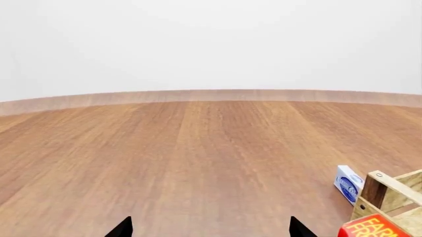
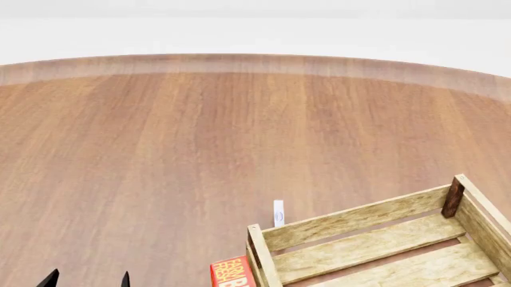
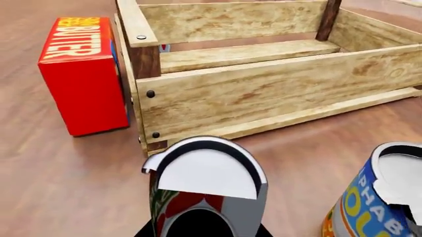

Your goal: Pick up the tomato sauce, and put it in the wooden tray.

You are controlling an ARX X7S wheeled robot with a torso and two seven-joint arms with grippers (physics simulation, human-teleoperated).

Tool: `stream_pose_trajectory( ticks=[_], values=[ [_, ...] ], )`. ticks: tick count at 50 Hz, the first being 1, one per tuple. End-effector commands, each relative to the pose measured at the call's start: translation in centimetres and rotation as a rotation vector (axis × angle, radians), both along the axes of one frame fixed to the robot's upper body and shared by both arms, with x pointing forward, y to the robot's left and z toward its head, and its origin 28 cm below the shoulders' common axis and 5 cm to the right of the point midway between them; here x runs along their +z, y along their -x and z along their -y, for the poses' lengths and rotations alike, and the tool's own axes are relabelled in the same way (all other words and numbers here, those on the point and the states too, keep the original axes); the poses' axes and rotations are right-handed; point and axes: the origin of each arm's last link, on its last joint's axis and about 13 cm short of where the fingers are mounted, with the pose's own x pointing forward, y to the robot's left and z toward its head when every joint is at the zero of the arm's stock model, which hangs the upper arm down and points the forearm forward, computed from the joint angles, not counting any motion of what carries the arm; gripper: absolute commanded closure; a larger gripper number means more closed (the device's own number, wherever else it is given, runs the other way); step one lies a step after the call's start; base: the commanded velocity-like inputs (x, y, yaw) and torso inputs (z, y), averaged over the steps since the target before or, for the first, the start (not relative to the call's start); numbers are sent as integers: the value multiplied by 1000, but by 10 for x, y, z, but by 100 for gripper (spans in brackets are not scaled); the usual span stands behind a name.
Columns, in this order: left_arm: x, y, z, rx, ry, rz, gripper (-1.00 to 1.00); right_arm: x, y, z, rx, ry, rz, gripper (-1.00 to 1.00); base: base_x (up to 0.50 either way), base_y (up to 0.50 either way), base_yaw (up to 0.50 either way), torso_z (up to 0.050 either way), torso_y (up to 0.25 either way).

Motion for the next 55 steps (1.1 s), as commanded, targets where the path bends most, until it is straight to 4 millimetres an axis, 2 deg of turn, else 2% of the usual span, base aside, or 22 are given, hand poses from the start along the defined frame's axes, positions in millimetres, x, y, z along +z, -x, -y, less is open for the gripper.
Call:
stream_pose_trajectory(
  ticks=[1,8,15,25,34,48,55],
  values=[
    [2,0,1,-3,4,9,-100,24,10,-1,38,-18,112,100,0,0,0,0,0],
    [2,0,1,-3,4,9,-100,64,36,2,28,-36,319,100,0,0,0,0,0],
    [2,0,1,-3,5,8,-100,75,36,2,17,-25,384,100,0,0,0,0,0],
    [2,0,1,-2,4,7,-100,86,12,3,-1,-17,390,100,0,0,0,0,0],
    [1,1,1,-2,5,8,-100,116,-30,8,-56,13,431,100,0,0,0,0,1],
    [0,0,1,-2,5,7,-100,136,-72,9,-94,53,424,100,0,0,0,0,0],
    [1,0,1,-1,4,6,-100,159,-88,11,-115,88,461,100,0,0,0,0,0]
  ],
)
